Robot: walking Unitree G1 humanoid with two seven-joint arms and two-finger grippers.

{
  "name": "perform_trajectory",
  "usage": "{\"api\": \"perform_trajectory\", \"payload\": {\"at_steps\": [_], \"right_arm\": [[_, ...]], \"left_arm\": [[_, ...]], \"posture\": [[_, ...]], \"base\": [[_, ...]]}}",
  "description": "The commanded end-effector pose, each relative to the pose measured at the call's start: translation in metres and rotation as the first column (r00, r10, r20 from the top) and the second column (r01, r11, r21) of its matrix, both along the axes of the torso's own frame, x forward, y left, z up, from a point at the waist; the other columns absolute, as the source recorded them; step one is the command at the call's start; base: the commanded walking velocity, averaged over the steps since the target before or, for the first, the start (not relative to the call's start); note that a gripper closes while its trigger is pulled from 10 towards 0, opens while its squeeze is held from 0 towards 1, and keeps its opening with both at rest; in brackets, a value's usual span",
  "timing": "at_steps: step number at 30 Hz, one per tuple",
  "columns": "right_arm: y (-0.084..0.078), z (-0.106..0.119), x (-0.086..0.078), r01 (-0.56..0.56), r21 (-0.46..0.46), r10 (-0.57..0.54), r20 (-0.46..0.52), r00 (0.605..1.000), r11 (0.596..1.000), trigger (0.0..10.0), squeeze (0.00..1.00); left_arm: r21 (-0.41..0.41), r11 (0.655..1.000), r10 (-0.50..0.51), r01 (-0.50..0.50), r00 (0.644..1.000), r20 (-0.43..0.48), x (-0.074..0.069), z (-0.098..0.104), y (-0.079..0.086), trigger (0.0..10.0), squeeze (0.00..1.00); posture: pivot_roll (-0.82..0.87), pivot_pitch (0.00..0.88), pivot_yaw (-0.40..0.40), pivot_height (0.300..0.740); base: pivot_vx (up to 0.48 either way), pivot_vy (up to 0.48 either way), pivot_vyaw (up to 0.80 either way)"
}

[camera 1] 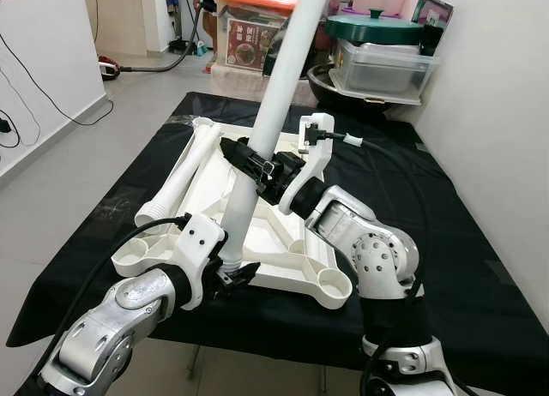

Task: Building children table

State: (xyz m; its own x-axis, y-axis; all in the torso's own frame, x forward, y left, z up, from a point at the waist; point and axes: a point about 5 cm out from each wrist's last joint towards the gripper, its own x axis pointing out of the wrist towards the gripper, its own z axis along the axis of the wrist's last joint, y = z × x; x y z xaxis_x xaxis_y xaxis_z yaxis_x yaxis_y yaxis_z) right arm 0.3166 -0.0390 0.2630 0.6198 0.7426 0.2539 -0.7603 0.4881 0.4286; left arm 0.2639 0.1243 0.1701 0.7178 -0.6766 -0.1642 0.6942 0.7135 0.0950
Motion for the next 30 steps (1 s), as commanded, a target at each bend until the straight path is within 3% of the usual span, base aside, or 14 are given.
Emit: {"api": "perform_trajectory", "payload": {"at_steps": [1,6,7,8,9,10,11,16,17,18,19,30], "right_arm": [[0.002,0.002,-0.003,-0.005,0.007,0.005,0.014,1.000,1.000,0.0,0.00],[0.000,0.002,-0.003,0.003,0.000,-0.003,0.023,1.000,1.000,0.0,0.00],[0.001,0.002,-0.003,0.005,-0.020,-0.004,0.020,1.000,1.000,10.0,0.00],[0.001,0.002,-0.003,0.005,-0.020,-0.004,0.020,1.000,1.000,10.0,0.00],[0.001,0.000,-0.004,-0.011,-0.037,0.011,0.003,1.000,0.999,10.0,0.89],[0.001,0.000,-0.004,-0.011,-0.037,0.011,0.003,1.000,0.999,10.0,0.89],[0.002,-0.002,-0.006,-0.030,-0.045,0.029,-0.008,1.000,0.999,10.0,1.00],[0.002,-0.005,-0.008,-0.058,-0.070,0.056,-0.023,0.998,0.996,10.0,1.00],[0.002,-0.006,-0.008,-0.076,-0.090,0.074,-0.027,0.997,0.993,10.0,0.70],[0.002,-0.006,-0.008,-0.076,-0.090,0.074,-0.027,0.997,0.993,10.0,0.70],[0.002,-0.007,-0.009,-0.091,-0.107,0.089,-0.027,0.996,0.990,10.0,0.00],[0.004,-0.009,-0.007,-0.080,-0.083,0.076,-0.047,0.996,0.993,10.0,0.00]], "left_arm": [[-0.012,1.000,-0.029,0.029,1.000,0.003,0.000,-0.001,-0.007,0.0,0.00],[-0.016,1.000,-0.007,0.007,1.000,0.011,0.002,-0.001,-0.005,0.0,0.00],[-0.001,1.000,0.009,-0.009,1.000,0.022,0.004,-0.001,-0.003,0.0,0.00],[-0.001,1.000,0.009,-0.009,1.000,0.022,0.004,-0.001,-0.003,0.0,0.00],[0.048,0.998,0.026,-0.028,0.999,0.047,0.005,-0.002,0.000,0.0,0.00],[0.048,0.998,0.026,-0.028,0.999,0.047,0.005,-0.002,0.000,0.0,0.00],[0.073,0.997,0.024,-0.028,0.998,0.057,0.005,-0.003,0.002,0.0,0.00],[0.112,0.994,0.005,-0.013,0.998,0.065,0.002,-0.006,0.004,0.0,0.00],[0.132,0.991,-0.010,0.002,0.998,0.065,0.000,-0.007,0.005,0.0,0.00],[0.132,0.991,-0.010,0.002,0.998,0.065,0.000,-0.007,0.005,0.0,0.00],[0.143,0.990,-0.020,0.011,0.998,0.063,-0.002,-0.008,0.006,0.0,0.00],[0.158,0.987,-0.025,0.015,0.998,0.057,-0.003,-0.013,0.004,0.0,0.00]], "posture": [[0.09,0.000,-0.129,0.740],[0.09,0.000,-0.130,0.740],[0.09,0.000,-0.132,0.740],[0.09,0.000,-0.132,0.740],[0.09,0.000,-0.136,0.740],[0.09,0.000,-0.136,0.740],[0.09,0.000,-0.137,0.740],[0.09,0.000,-0.140,0.740],[0.09,0.000,-0.140,0.740],[0.09,0.000,-0.140,0.740],[0.09,0.000,-0.140,0.740],[0.10,0.000,-0.145,0.740]], "base": [[0.000,0.000,0.00],[0.000,0.000,0.00],[0.000,0.000,0.00],[0.000,0.000,0.00],[0.000,0.000,0.00],[0.000,0.000,0.00],[0.000,0.000,0.00],[0.000,0.000,0.00],[0.000,0.000,0.00],[0.000,0.000,0.00],[0.000,0.000,0.00],[0.000,0.000,0.00]]}}
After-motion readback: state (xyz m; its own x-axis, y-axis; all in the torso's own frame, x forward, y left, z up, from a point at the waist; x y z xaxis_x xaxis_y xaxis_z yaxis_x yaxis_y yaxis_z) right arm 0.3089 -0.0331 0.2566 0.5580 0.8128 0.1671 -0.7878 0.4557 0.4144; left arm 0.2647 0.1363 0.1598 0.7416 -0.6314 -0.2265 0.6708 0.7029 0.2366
